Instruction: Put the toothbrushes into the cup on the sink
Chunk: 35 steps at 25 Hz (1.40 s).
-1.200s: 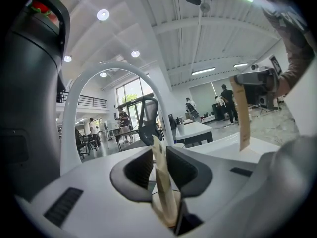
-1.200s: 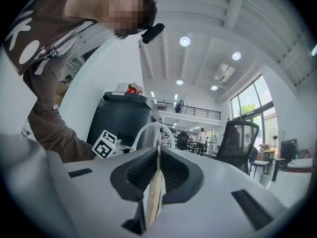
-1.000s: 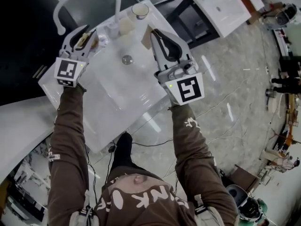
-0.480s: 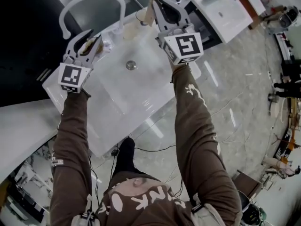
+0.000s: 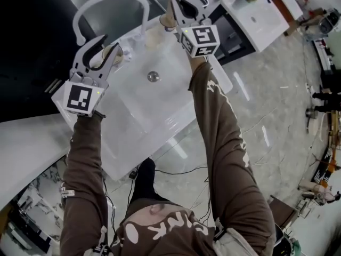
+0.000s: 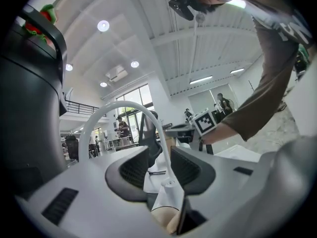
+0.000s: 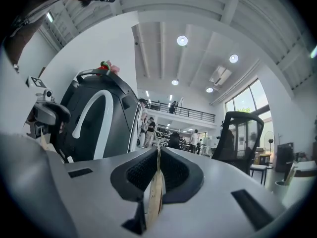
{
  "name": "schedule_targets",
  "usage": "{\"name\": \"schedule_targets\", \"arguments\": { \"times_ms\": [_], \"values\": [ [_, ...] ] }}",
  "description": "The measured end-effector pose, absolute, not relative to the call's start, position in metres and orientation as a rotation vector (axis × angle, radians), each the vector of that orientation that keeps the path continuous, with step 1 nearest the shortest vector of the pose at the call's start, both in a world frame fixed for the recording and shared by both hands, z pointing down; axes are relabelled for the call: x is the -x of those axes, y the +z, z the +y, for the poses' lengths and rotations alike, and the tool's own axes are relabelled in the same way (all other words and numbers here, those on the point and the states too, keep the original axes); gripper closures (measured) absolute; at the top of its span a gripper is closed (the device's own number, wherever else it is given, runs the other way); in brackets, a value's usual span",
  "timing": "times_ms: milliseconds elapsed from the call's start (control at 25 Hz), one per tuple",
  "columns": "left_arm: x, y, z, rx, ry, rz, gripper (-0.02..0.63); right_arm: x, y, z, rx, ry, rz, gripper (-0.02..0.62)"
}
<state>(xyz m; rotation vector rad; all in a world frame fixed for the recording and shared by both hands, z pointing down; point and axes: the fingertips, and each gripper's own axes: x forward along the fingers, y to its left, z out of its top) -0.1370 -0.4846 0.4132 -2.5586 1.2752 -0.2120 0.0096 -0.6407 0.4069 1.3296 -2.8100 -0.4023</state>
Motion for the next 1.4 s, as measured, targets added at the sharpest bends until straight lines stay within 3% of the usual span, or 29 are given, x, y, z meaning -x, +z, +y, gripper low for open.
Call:
{"name": "schedule_targets", "arguments": {
  "times_ms": [520, 680, 1120, 1400],
  "values": [
    [0.134, 0.4, -0.478, 2.555, -0.186, 1.268, 0.48, -0.009, 0.464, -0.651, -1.35, -0.341, -2.714, 0.564],
    [0.132, 0.398, -0.473, 2.553, -0.188, 1.262, 0.48, -0.008, 0.458, -0.641, -1.318, -0.335, -2.746, 0.423],
    [0.124, 0.362, -0.446, 2.532, -0.13, 1.232, 0.48, -0.012, 0.371, -0.548, -1.283, -0.543, -2.847, 0.357],
    [0.111, 0.336, -0.394, 2.524, -0.127, 1.207, 0.479, 0.001, 0.326, -0.433, -1.166, -0.656, -2.965, 0.356]
  ]
}}
